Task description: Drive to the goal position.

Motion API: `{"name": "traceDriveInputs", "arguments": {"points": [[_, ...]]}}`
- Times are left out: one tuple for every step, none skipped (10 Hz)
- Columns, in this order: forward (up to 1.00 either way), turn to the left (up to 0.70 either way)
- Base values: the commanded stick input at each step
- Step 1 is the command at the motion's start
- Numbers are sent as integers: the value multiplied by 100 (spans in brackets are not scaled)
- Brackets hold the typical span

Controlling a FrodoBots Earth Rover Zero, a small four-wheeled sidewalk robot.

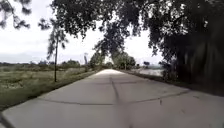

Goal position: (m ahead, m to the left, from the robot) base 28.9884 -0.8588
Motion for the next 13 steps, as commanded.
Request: {"name": "traceDriveInputs", "arguments": {"points": [[85, 0], [85, 0], [85, 0], [85, 0], [85, 0], [85, 0], [85, 0], [85, 0], [85, 0], [85, 0], [85, 0], [85, 0], [85, 0]]}}
